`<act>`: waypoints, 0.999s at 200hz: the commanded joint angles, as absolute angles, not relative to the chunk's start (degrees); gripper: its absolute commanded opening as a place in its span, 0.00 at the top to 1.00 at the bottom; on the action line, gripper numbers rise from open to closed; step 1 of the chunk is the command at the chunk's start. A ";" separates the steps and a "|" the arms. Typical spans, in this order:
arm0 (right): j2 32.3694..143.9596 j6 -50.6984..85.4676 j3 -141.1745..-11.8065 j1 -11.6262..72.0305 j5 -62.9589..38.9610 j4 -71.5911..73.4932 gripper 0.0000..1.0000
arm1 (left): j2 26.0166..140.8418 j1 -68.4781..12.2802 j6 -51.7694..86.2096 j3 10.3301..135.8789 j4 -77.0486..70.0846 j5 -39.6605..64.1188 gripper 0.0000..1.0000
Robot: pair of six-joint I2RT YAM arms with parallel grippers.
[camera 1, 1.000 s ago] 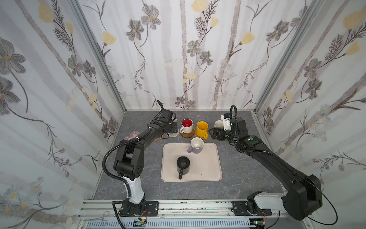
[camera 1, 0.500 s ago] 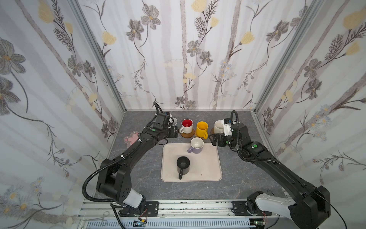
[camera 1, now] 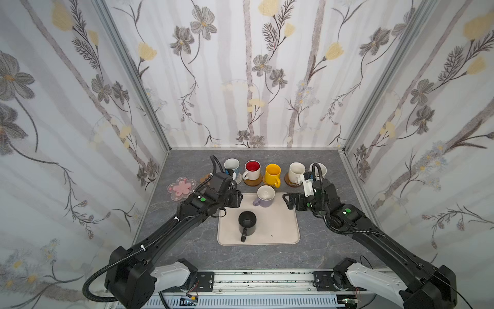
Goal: Place cups on coasters
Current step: Pick up the cup from the tray.
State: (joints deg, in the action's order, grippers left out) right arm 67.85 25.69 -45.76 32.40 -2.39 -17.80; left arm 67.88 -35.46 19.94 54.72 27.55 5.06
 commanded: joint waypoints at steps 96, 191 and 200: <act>67.30 28.42 -43.62 33.19 -0.61 -13.90 0.00 | 59.24 -50.56 29.75 45.33 33.44 3.63 0.47; 69.40 28.47 -41.79 33.17 -1.12 -12.76 0.00 | 60.83 -57.92 35.32 40.61 33.10 -1.99 0.47; 69.61 28.47 -41.75 33.14 -1.31 -12.61 0.00 | 61.40 -57.98 35.57 40.44 32.64 -2.44 0.47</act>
State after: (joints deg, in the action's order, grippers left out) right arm 69.04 28.03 -41.82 33.15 -1.52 -15.03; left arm 60.38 -57.71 33.32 40.99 33.19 0.58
